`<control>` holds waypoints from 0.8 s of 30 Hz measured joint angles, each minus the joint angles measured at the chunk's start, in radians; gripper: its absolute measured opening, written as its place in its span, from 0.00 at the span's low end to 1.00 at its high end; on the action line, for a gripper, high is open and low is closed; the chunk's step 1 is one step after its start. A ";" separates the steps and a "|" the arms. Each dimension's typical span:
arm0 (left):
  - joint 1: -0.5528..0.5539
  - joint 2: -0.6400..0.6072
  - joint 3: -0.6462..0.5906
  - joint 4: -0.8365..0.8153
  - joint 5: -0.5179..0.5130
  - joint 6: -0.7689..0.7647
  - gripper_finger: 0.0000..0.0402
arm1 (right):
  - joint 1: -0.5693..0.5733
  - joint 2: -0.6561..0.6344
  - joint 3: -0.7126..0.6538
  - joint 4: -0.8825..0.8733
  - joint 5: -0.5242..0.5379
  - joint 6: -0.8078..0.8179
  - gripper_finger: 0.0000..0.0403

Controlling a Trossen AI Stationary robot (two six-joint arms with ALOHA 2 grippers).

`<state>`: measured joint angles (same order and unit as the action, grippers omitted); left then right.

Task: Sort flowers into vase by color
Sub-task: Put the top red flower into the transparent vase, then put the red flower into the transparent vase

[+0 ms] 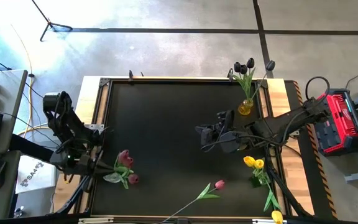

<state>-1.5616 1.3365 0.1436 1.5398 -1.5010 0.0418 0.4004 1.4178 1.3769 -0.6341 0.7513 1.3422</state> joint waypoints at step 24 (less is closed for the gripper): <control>-0.011 -0.256 0.016 0.030 -0.071 0.253 0.46 | 0.008 0.014 0.001 -0.071 -0.462 -0.270 0.42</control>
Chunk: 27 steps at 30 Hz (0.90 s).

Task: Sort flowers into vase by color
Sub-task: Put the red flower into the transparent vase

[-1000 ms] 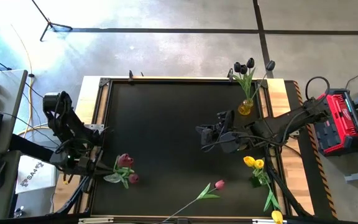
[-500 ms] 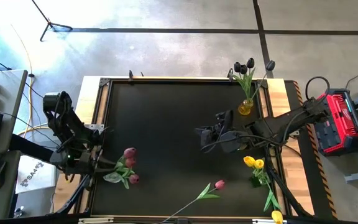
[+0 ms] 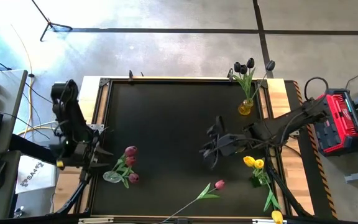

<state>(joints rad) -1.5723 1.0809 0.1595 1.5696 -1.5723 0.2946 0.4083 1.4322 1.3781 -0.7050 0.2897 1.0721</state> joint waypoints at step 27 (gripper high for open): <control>0.270 -0.499 0.238 -0.300 0.000 0.382 0.46 | 0.177 0.501 0.000 -0.105 -0.451 -0.516 0.39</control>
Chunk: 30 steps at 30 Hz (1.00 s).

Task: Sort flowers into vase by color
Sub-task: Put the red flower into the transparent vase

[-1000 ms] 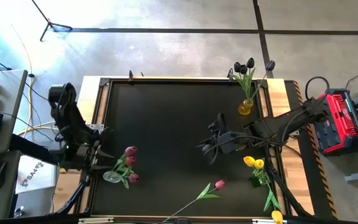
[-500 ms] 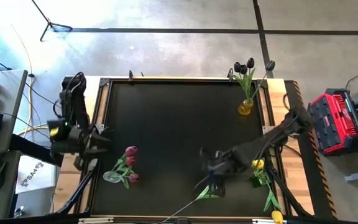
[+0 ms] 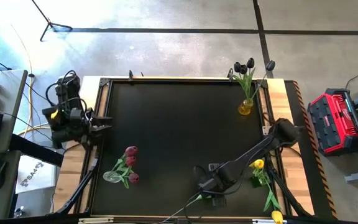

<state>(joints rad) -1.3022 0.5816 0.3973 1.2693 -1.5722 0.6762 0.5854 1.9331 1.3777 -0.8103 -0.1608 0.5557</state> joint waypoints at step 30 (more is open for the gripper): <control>0.048 0.180 0.259 -0.051 0.000 0.061 0.46 | -0.038 0.007 0.047 -0.219 -0.048 0.046 0.01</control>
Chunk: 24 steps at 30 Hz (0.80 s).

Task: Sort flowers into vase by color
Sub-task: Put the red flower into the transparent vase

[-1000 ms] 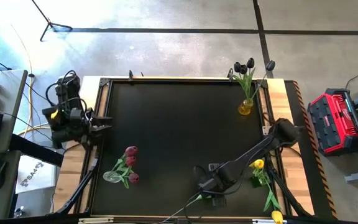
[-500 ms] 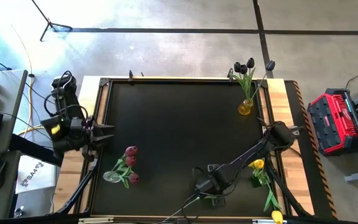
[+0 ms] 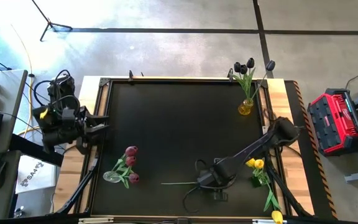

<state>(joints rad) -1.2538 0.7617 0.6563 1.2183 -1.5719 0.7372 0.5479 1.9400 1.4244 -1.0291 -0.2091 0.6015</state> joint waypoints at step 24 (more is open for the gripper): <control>0.301 0.128 0.000 -0.136 0.267 0.103 0.46 | -0.255 -0.460 0.052 0.251 -0.030 0.608 0.00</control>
<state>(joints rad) -0.9524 0.8899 0.6563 1.0827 -1.3045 0.8404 0.2925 1.4803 1.4765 -0.7785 -0.2391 1.2097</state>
